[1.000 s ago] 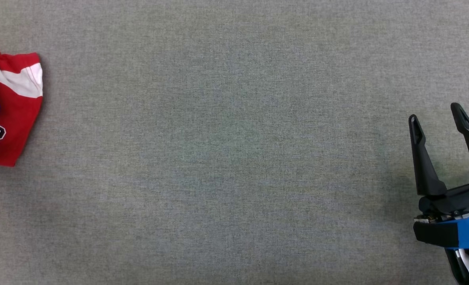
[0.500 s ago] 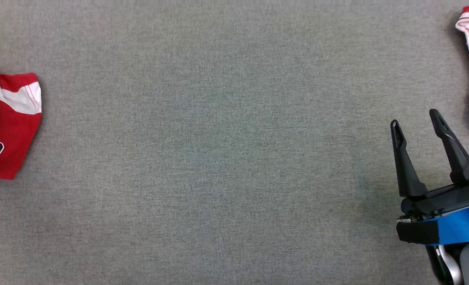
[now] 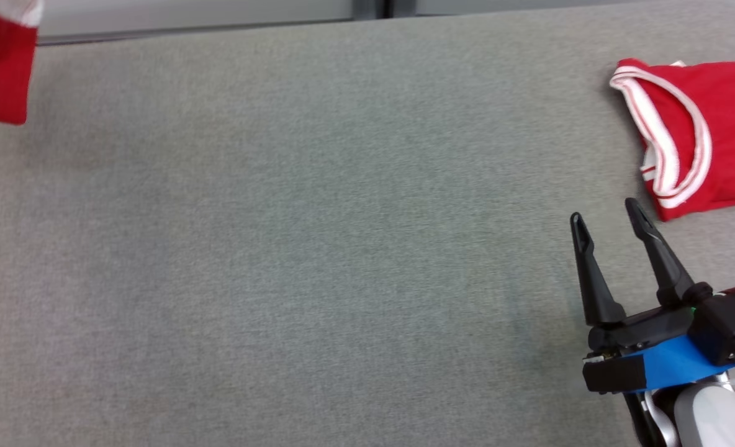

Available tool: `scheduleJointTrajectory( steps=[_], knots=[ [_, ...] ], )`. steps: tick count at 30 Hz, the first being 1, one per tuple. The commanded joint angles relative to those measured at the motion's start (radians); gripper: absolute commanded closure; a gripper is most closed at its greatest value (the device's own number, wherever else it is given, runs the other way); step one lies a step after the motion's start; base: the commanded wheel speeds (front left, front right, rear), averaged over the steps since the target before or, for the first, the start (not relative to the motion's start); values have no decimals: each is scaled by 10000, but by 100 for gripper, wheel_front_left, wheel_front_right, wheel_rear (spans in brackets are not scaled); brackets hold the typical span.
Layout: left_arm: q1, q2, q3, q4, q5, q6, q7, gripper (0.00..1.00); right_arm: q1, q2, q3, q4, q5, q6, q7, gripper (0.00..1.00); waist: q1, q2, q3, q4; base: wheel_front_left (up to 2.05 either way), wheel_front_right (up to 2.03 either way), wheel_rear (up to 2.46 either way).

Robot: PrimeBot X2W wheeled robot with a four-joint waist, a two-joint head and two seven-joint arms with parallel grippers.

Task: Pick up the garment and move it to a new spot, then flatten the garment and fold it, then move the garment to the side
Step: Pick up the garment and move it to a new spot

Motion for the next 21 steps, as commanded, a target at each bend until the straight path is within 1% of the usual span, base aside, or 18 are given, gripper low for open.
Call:
scheduleJointTrajectory(
  steps=[1,3,4,5,6,11,17,21],
  knots=[
    [-193,-108,-209,-279,59,-10,-141,100,-48,72,27,128,117,2,-102,0,0,1,-389,-371,0,0,0],
    [-283,-228,-478,-777,127,-11,-405,100,-15,188,103,300,129,2,-196,0,0,1,-579,-588,0,0,0],
    [-315,-493,-678,-1304,173,-4,-567,100,-3,300,181,460,164,2,-270,0,0,1,-761,-832,0,0,0],
    [-315,-493,-678,-1304,173,-4,-567,100,-3,300,181,460,164,2,-270,0,0,1,-761,-832,0,0,0],
    [-294,-588,-777,-1570,225,10,-603,100,-20,353,250,560,161,2,-318,0,0,1,-850,-971,0,0,0],
    [35,-1253,-1362,-3079,323,42,-448,100,-179,602,562,969,294,2,-546,0,0,1,-1051,-1558,0,0,0],
    [971,-2004,-2168,-4464,206,20,-231,100,-397,794,915,1429,500,2,-744,0,0,1,-1146,-2173,0,0,0],
    [1978,-2365,-2616,-4830,20,15,-55,100,-455,864,1090,1669,588,2,-810,0,0,1,-1197,-2411,0,0,0]
  ],
)
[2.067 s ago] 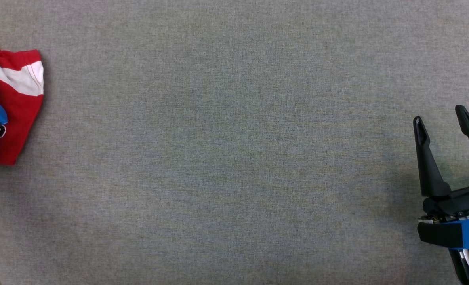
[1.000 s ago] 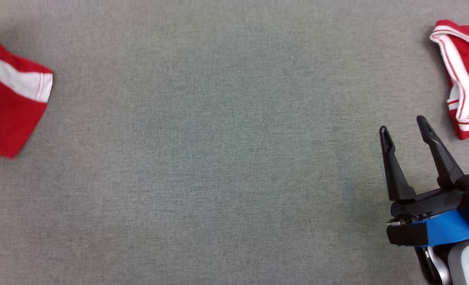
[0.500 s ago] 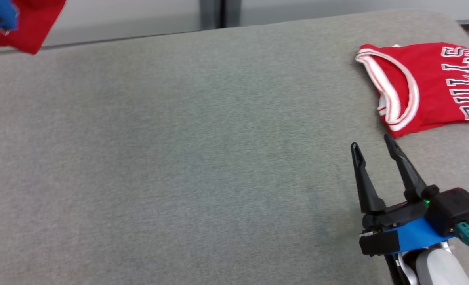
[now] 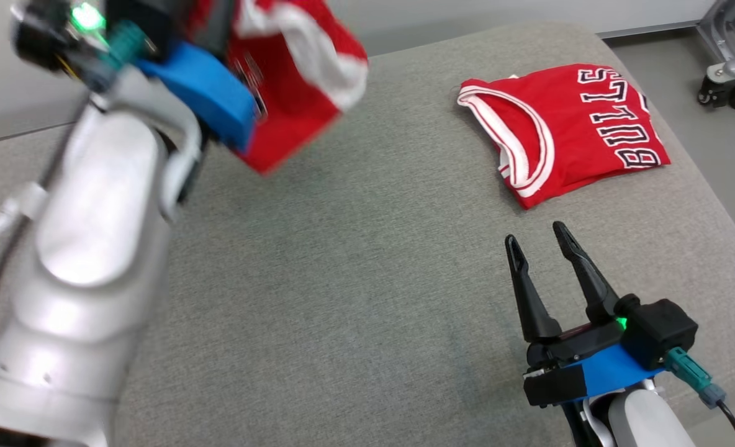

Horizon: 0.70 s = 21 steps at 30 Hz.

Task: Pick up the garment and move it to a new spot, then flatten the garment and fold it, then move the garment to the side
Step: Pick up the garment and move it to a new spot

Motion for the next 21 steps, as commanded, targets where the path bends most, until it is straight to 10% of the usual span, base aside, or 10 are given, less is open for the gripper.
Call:
scheduleJointTrajectory(
  steps=[1,20,21],
  knots=[
    [484,-63,-154,-99,-26,9,48,100,-122,58,51,85,99,2,-62,0,1,-1,-76,-120,0,0,0],
    [5124,-651,-1136,992,-805,299,-214,100,195,85,-86,470,-66,2,-114,0,1,-1,-501,532,0,0,0],
    [5149,-697,-1146,1015,-789,348,-328,69,209,85,-76,484,-74,2,-114,0,1,-1,-524,581,0,0,0]
  ],
)
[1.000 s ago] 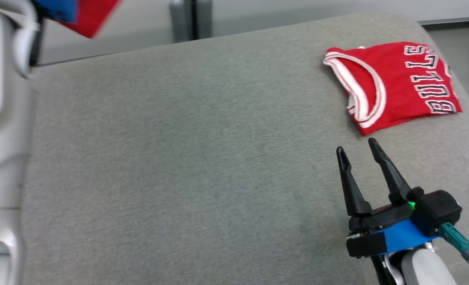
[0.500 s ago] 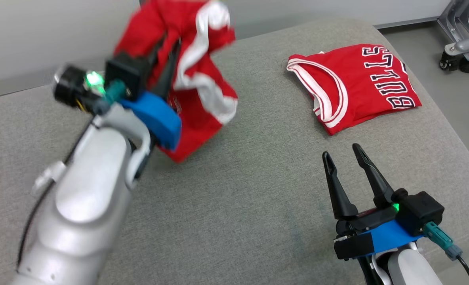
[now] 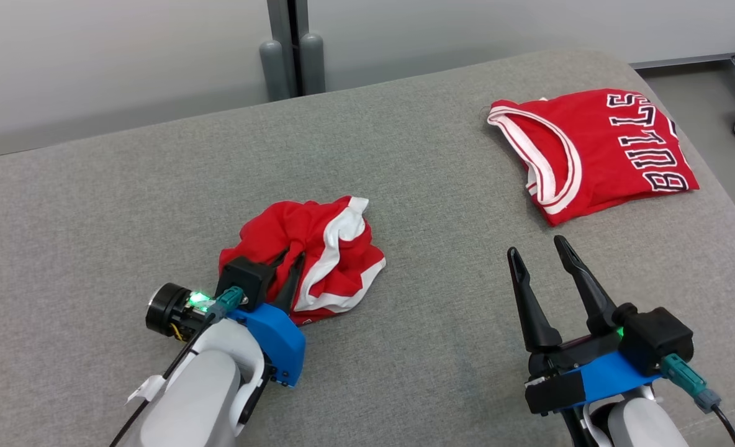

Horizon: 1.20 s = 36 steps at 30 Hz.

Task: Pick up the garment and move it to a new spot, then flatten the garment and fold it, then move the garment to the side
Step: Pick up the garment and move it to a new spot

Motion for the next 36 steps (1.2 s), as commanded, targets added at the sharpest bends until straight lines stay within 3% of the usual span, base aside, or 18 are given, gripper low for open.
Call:
scheduleJointTrajectory(
  steps=[1,2,13,22,36],
  knots=[
    [33,-110,-22,40,1,97,-179,5,83,5,-25,42,-48,2,-36,0,0,-1,-41,104,0,0,0],
    [77,-138,-40,71,-9,126,-286,0,119,7,-34,57,-62,2,-35,0,0,-1,-78,158,0,0,0],
    [414,-134,300,-591,82,927,-1836,0,449,6,-384,151,-126,2,-35,0,0,-1,-619,825,0,0,0],
    [1394,338,1066,-1413,-82,1564,-2081,0,784,5,-772,205,-177,2,-35,0,0,-1,-1097,1577,0,0,0],
    [3542,746,2737,-3676,149,2057,-2089,0,1317,4,-1182,312,-264,2,30,0,0,-1,-1548,2292,0,0,0]
  ],
)
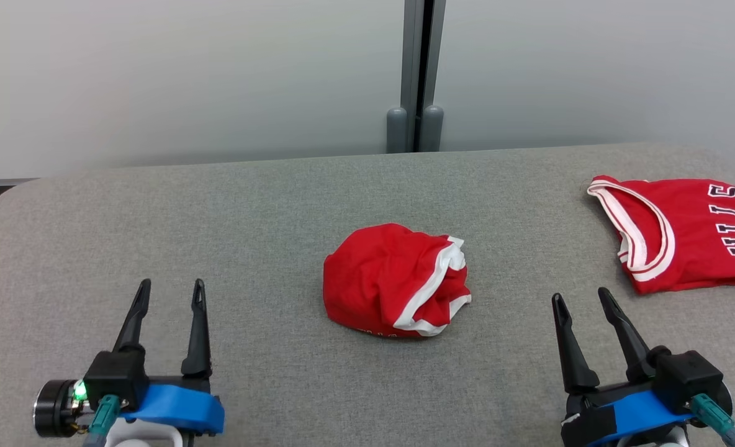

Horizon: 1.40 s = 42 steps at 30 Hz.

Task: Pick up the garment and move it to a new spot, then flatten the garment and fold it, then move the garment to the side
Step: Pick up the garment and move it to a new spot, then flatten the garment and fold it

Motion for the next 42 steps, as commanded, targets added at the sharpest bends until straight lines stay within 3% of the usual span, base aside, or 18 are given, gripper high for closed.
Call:
scheduleJointTrajectory(
  steps=[1,13,42],
  knots=[
    [249,27,130,-165,76,48,-39,0,165,-4,-35,26,-57,2,28,0,0,1,-49,5,0,0,0],
    [1775,-394,1147,-1158,568,-121,-41,0,572,-3,-230,153,-17,2,194,0,0,1,-342,59,0,0,0],
    [1446,-859,1765,-544,1263,-458,-42,0,409,-3,-161,528,196,2,257,0,0,1,-236,14,0,0,0]
  ],
)
